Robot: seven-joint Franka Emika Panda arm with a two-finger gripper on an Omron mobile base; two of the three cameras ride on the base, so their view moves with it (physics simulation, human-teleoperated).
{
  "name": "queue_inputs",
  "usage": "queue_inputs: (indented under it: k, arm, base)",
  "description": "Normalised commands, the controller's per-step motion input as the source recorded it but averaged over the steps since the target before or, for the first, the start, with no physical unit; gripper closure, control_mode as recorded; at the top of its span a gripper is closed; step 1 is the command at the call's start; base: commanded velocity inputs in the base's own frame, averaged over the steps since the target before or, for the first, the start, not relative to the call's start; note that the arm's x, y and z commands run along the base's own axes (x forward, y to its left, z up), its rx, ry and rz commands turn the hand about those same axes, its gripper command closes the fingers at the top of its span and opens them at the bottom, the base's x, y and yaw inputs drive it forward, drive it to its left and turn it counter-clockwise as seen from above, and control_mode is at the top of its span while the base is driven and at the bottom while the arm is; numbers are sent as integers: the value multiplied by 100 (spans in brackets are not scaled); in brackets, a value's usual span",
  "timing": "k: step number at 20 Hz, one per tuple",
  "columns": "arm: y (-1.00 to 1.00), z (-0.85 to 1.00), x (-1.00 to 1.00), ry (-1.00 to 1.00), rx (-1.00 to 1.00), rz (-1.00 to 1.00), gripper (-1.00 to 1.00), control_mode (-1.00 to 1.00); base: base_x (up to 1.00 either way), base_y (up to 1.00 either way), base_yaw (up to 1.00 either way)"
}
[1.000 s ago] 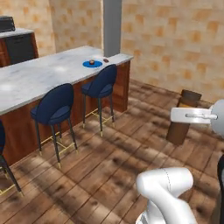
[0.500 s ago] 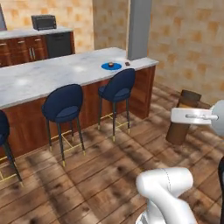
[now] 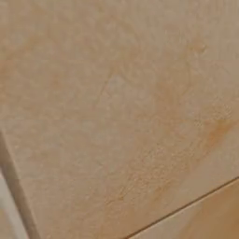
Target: Take the cinnamon bottle from the cabinet and place it on the dining table, next to the plate with the cupcake. Then take the chocolate from the dining counter and place it on the cupcake plate.
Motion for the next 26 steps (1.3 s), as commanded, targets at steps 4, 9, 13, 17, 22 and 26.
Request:
queue_inputs:
  k: [4, 9, 13, 17, 22, 26]
  arm:
    - [0, 0, 0, 0, 0, 0, 100, 100]
    - [0, 0, 0, 0, 0, 0, 100, 100]
    - [0, 0, 0, 0, 0, 0, 100, 100]
    - [0, 0, 0, 0, 0, 0, 100, 100]
    - [0, 0, 0, 0, 0, 0, 100, 100]
    - [0, 0, 0, 0, 0, 0, 100, 100]
  base:
    - [69, -97, 34]
    - [58, -87, 32]
    - [62, -79, 30]
    - [67, -55, 29]
    - [73, -40, 27]
    - [77, -40, 18]
